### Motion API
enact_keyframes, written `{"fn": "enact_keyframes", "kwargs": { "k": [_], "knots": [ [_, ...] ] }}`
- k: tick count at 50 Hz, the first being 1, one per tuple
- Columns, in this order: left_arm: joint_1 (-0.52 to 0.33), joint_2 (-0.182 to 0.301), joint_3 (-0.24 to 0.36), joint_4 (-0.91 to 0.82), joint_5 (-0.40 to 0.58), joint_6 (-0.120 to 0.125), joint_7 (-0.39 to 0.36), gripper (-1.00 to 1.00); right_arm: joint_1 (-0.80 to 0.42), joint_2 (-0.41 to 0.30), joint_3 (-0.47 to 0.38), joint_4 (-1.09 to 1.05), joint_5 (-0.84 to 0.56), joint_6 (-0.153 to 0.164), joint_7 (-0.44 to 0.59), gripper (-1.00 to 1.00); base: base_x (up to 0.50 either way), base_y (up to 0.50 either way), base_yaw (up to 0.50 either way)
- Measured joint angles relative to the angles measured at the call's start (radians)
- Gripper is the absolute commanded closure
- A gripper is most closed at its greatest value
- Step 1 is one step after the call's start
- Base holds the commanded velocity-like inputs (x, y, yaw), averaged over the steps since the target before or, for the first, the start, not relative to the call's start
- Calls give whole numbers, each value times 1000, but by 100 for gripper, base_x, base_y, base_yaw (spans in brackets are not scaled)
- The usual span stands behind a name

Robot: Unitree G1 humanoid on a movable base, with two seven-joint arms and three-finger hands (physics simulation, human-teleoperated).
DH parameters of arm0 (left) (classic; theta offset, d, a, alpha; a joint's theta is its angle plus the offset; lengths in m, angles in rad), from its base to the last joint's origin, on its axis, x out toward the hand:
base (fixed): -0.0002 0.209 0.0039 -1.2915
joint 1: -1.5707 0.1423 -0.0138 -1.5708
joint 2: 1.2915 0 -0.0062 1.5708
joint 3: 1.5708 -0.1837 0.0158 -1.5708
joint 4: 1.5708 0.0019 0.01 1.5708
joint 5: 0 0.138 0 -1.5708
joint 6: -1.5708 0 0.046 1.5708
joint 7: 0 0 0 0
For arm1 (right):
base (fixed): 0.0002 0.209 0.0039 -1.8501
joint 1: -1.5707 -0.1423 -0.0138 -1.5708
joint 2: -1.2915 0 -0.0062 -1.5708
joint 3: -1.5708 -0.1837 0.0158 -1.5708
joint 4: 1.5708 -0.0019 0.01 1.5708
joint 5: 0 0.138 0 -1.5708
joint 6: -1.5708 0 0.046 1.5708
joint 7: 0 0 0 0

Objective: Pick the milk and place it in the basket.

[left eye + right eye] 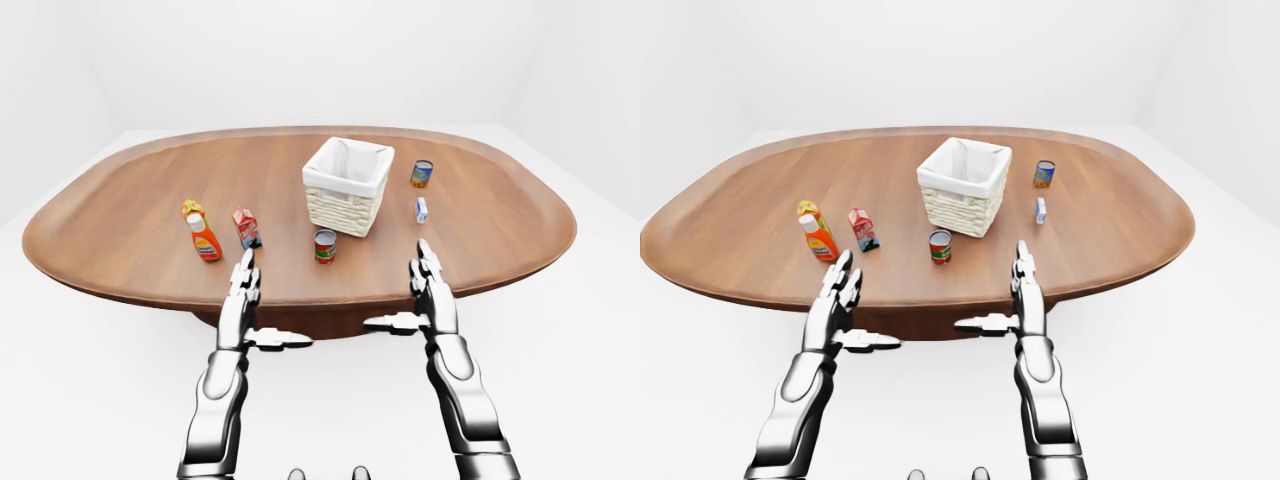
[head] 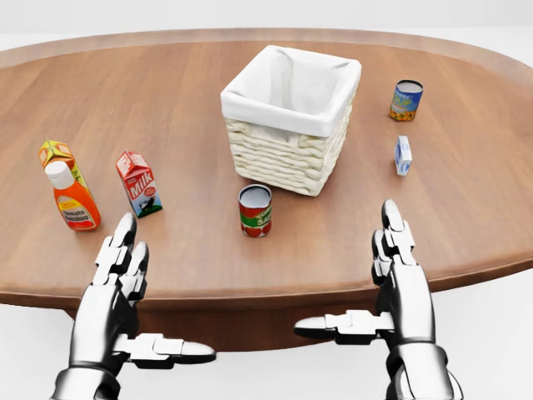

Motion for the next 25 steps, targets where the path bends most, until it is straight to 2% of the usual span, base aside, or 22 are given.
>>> {"fn": "enact_keyframes", "kwargs": {
  "k": [7, 13, 25],
  "knots": [
    [48, 7, 5, -114, -24, 36, -72, -100, 15, -5, -1, -125, -21, 0, -32, -100, 0, 0, 0],
    [86, 8, 6, -212, -21, 66, -102, -100, 61, -9, 13, -258, -49, 0, -2, -100, 0, 0, 0],
    [130, 3, 12, -367, -2, 68, -104, -100, 132, -11, 28, -480, -96, 0, 76, -100, 0, 0, 0]
  ]
}}
